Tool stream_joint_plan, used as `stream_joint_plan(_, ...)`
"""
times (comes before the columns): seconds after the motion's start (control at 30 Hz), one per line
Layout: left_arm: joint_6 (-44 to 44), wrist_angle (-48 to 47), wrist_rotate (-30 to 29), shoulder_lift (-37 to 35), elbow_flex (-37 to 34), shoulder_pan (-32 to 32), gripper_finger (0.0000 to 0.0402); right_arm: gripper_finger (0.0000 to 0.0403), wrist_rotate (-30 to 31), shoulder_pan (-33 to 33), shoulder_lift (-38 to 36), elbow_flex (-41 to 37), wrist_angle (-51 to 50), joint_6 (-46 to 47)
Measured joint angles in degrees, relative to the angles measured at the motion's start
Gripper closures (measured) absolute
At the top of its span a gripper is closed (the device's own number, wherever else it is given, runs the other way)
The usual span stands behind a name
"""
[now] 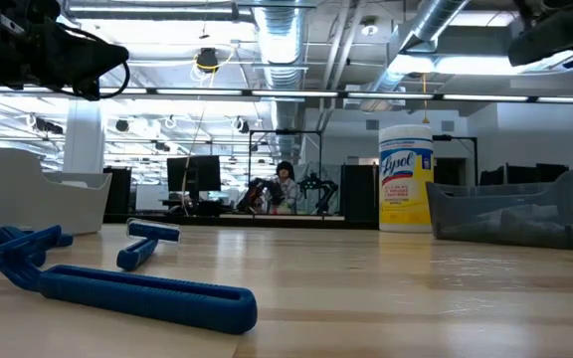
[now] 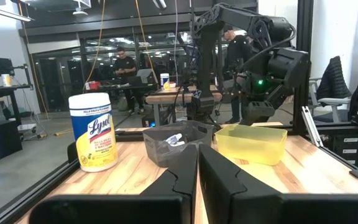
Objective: Pick & Place Travel size toiletries
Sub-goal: Put the blue razor into the yellow bin
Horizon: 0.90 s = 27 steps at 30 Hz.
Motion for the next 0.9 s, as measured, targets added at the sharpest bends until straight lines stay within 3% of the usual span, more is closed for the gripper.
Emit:
stream_joint_plan(0.2, 0.0, 0.0, 0.0, 0.0, 0.0, 0.0, 0.0390, 0.0183, 1.5, -2.5, -0.3, 4.3, 3.2, -10.3)
stream_joint_plan(0.33, 0.0, 0.0, 0.0, 0.0, 0.0, 0.0, 0.0390, 0.0150, 5.4, -5.4, -0.4, 6.8, 12.7, -18.8)
stream_joint_plan(0.6, 0.0, 0.0, 0.0, 0.0, 0.0, 0.0, 0.0390, 0.0161, 16.3, -9.9, -0.4, 8.2, 41.5, -39.2)
stream_joint_plan(0.9, 0.0, -0.2, 0.0, 0.5, 0.0, 0.0, 0.0390, 0.0179, 17.6, -12.2, -4.1, 8.2, 62.1, -59.5)
